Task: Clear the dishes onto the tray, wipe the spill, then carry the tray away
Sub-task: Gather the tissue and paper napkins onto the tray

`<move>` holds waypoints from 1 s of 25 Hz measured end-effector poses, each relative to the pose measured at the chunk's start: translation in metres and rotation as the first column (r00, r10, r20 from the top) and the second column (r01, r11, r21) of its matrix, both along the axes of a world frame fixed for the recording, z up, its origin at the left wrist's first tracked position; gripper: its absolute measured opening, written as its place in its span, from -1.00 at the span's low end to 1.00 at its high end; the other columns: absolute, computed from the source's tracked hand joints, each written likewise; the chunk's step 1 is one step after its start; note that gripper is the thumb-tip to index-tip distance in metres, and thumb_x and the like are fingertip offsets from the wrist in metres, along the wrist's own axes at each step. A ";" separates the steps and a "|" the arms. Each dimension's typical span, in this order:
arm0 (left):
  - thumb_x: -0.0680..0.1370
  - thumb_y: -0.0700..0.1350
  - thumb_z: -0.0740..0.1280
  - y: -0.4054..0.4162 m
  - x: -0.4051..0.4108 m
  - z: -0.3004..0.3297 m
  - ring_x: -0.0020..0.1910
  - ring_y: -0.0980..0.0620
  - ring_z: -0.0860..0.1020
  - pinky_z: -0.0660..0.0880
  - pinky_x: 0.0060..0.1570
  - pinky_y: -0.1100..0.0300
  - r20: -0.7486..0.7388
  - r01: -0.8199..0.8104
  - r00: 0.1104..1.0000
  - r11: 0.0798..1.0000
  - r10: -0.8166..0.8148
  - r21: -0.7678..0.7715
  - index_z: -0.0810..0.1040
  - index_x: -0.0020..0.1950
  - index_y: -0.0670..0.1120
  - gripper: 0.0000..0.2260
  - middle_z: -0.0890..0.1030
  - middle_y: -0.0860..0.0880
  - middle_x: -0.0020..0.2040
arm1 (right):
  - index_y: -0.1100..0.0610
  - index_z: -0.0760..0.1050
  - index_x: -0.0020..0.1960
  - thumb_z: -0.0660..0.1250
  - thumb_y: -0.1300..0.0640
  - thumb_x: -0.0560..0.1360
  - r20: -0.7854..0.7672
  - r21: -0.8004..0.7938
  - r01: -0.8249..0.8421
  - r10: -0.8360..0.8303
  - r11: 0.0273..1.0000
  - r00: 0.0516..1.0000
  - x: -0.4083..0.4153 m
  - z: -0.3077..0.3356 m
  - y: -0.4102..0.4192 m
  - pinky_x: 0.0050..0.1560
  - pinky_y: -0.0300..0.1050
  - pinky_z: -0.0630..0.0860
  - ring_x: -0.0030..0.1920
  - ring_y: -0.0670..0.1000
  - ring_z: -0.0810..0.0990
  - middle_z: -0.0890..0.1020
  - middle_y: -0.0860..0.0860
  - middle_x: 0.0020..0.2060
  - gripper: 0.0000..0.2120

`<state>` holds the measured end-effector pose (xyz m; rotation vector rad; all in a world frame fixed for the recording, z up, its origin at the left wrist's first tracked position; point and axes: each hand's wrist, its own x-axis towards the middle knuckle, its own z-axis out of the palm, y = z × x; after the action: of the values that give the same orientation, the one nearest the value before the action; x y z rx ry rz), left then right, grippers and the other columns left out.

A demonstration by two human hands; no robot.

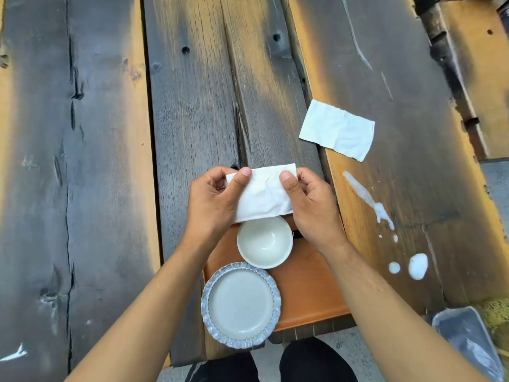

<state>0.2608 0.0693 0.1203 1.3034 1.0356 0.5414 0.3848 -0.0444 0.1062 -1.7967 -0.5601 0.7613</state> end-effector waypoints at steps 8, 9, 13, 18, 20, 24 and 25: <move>0.66 0.07 0.24 0.046 -0.064 -0.078 0.26 -0.19 0.56 0.41 0.31 -0.02 -0.576 0.290 0.817 0.836 0.037 0.465 0.58 0.26 -0.18 -0.64 0.61 -0.18 0.24 | 0.20 0.62 0.01 0.31 0.01 0.63 -0.136 -0.146 0.080 -0.100 0.986 0.986 0.010 0.015 -0.113 -0.15 0.16 0.59 -0.13 0.09 0.68 0.72 0.19 -0.15 -0.75; 0.66 0.07 0.22 0.058 -0.072 -0.096 0.40 -0.25 0.47 0.32 0.43 -0.09 -0.685 0.421 0.727 0.759 0.044 0.496 0.52 0.36 -0.22 -0.57 0.54 -0.23 0.37 | 0.14 0.64 0.03 0.31 0.02 0.63 -0.186 -0.179 0.077 -0.110 0.981 0.976 0.006 0.014 -0.129 -0.07 0.15 0.63 -0.06 0.11 0.73 0.75 0.13 -0.10 -0.78; 0.67 0.09 0.16 0.070 -0.076 -0.128 0.66 -0.21 0.11 -0.06 0.61 -0.17 -0.808 0.605 0.584 0.622 0.077 0.497 0.25 0.61 -0.19 -0.42 0.19 -0.23 0.66 | 0.13 0.65 0.05 0.30 0.10 0.63 -0.372 -0.302 -0.030 -0.089 0.953 0.924 -0.023 -0.006 -0.167 -0.12 -0.12 0.63 -0.10 0.01 0.73 0.76 0.06 -0.12 -0.83; 0.66 0.09 0.12 0.067 -0.074 -0.128 0.68 -0.14 0.07 -0.11 0.64 -0.11 -0.781 0.567 0.611 0.618 0.128 0.545 0.21 0.64 -0.15 -0.41 0.17 -0.17 0.68 | 0.12 0.46 -0.23 0.27 -0.04 0.65 -0.189 -0.455 -0.086 -0.002 0.886 0.982 -0.042 -0.043 -0.179 -0.35 -0.01 0.32 -0.39 -0.01 0.41 0.47 -0.02 -0.42 -0.67; 0.65 0.08 0.12 0.066 -0.075 -0.131 0.68 -0.12 0.08 -0.11 0.64 -0.09 -0.771 0.554 0.620 0.616 0.143 0.560 0.23 0.63 -0.14 -0.42 0.18 -0.15 0.68 | 0.01 0.45 -0.27 0.25 -0.10 0.64 -0.066 -0.524 -0.059 0.029 0.850 0.997 -0.039 -0.043 -0.177 -0.37 -0.04 0.36 -0.42 -0.09 0.45 0.52 -0.11 -0.44 -0.65; 0.63 0.07 0.14 0.067 -0.072 -0.131 0.68 -0.11 0.10 -0.12 0.63 -0.04 -0.758 0.534 0.630 0.615 0.170 0.581 0.26 0.62 -0.13 -0.42 0.21 -0.14 0.67 | -0.01 0.65 0.13 0.22 -0.18 0.62 0.235 -0.654 0.099 0.076 0.750 0.969 -0.038 -0.025 -0.175 -0.07 -0.12 0.60 -0.14 -0.12 0.66 0.72 -0.14 -0.11 -0.67; 0.63 0.08 0.15 0.067 -0.072 -0.131 0.67 -0.10 0.10 -0.13 0.63 -0.03 -0.758 0.534 0.629 0.614 0.172 0.582 0.26 0.62 -0.13 -0.42 0.21 -0.13 0.67 | 0.00 0.63 0.19 0.24 -0.17 0.62 0.312 -0.648 0.164 0.063 0.744 0.948 -0.038 -0.023 -0.176 -0.01 -0.13 0.59 -0.08 -0.10 0.65 0.70 -0.13 -0.05 -0.66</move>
<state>0.1890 0.1360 -0.0109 2.5851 1.3618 0.2113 0.3467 -0.2204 0.0835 -2.6361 -0.4647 0.6831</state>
